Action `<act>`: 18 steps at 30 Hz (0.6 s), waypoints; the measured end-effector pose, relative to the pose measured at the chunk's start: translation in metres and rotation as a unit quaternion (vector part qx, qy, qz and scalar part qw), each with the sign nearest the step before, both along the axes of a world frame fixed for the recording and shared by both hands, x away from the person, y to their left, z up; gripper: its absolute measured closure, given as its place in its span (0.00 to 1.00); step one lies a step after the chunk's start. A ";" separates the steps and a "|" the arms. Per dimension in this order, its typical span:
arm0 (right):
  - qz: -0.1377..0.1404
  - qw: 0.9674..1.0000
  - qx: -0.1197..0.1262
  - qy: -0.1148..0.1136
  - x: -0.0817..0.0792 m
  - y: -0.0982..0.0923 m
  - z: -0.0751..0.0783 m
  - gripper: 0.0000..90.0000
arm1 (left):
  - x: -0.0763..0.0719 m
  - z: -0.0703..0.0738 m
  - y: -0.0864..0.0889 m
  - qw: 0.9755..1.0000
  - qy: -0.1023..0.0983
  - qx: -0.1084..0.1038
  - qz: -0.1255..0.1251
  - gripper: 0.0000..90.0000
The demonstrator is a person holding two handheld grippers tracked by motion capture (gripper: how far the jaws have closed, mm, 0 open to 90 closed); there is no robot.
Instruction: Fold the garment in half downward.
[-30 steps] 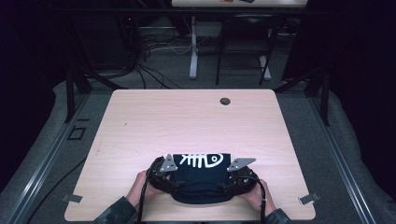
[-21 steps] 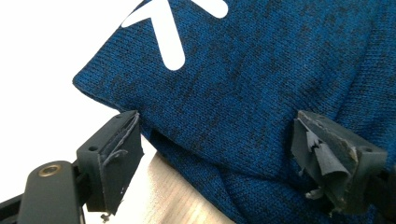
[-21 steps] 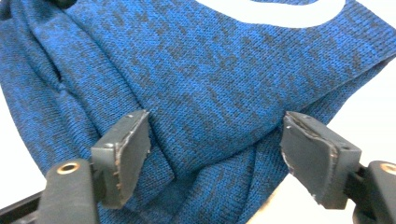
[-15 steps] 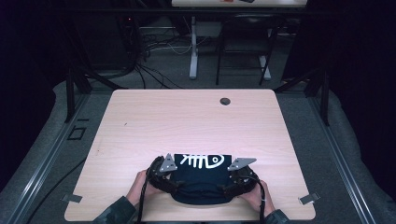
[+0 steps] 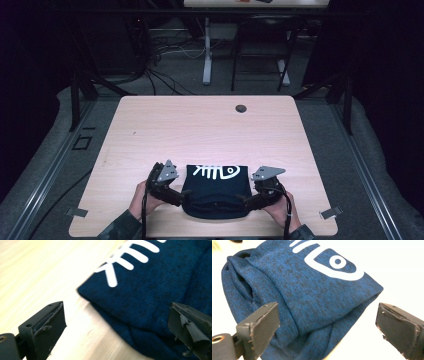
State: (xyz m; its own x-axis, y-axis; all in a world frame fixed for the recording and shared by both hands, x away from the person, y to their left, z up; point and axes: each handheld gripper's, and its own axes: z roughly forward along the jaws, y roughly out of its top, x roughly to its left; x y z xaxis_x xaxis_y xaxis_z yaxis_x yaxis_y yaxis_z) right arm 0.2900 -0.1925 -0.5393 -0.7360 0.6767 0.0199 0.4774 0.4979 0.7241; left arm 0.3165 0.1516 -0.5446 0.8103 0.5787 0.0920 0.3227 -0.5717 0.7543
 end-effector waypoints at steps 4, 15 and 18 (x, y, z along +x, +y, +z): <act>-0.011 1.000 -0.003 -0.006 -0.002 -0.010 0.002 0.03 | 0.001 0.003 0.013 1.000 -0.002 -0.004 0.016 0.01; -0.065 0.998 -0.011 -0.009 -0.002 -0.045 -0.006 0.04 | 0.010 -0.010 0.048 0.997 0.010 -0.002 0.073 0.00; -0.078 0.997 -0.020 0.000 0.001 -0.054 -0.014 0.04 | 0.017 -0.021 0.059 0.996 0.025 0.008 0.088 0.00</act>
State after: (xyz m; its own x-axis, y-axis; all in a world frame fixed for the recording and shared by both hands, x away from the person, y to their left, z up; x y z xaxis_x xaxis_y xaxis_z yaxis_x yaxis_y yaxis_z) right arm 0.2915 -0.2466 -0.5530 -0.6214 0.7834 -0.0087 0.5513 0.4452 0.7056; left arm 0.3337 0.2102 -0.5652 0.7003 0.7109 0.0650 0.4558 -0.5154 0.7257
